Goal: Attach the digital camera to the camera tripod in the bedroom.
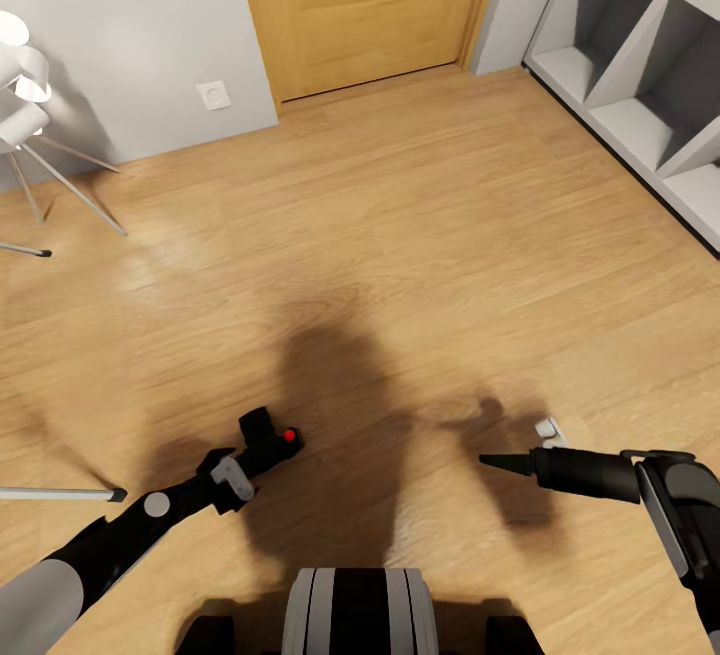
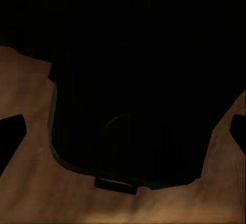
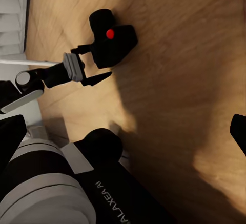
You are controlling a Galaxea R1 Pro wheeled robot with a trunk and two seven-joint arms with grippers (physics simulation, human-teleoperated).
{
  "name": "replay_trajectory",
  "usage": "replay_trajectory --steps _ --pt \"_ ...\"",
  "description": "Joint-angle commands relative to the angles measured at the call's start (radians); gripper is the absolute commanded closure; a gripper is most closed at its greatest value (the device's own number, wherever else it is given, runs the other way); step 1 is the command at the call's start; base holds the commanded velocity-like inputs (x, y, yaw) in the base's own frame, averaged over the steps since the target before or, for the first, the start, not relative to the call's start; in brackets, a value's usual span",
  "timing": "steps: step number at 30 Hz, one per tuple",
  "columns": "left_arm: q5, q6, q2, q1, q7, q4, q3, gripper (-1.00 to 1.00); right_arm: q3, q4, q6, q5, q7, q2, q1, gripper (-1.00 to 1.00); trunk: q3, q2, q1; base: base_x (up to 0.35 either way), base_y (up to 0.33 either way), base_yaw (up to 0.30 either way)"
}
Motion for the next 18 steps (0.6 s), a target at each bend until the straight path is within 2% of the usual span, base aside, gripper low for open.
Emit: replay_trajectory --steps 1,5,6,18 --pt "0.011 0.000 0.001 -0.001 -0.005 -0.006 -0.006 -1.00 0.000 0.002 0.008 -0.004 0.000 0.000 0.000 -1.00 -0.001 0.000 0.000 0.000 0.000 0.000" --pt "0.018 0.004 0.003 -0.001 -0.026 -0.028 -0.007 -1.00 0.000 0.009 0.008 -0.004 0.000 0.000 0.000 -1.00 -0.001 0.000 0.000 0.000 0.000 0.000" --pt "0.018 0.004 0.003 -0.001 -0.026 -0.031 -0.007 1.00 0.000 0.009 0.008 -0.004 0.000 0.000 0.000 -1.00 -0.001 0.000 0.000 0.000 0.000 0.000" --pt "0.018 0.004 0.002 -0.001 -0.029 -0.044 -0.004 1.00 0.000 0.010 0.008 -0.004 0.000 0.000 0.000 -1.00 -0.001 0.000 0.000 0.000 0.000 0.000"
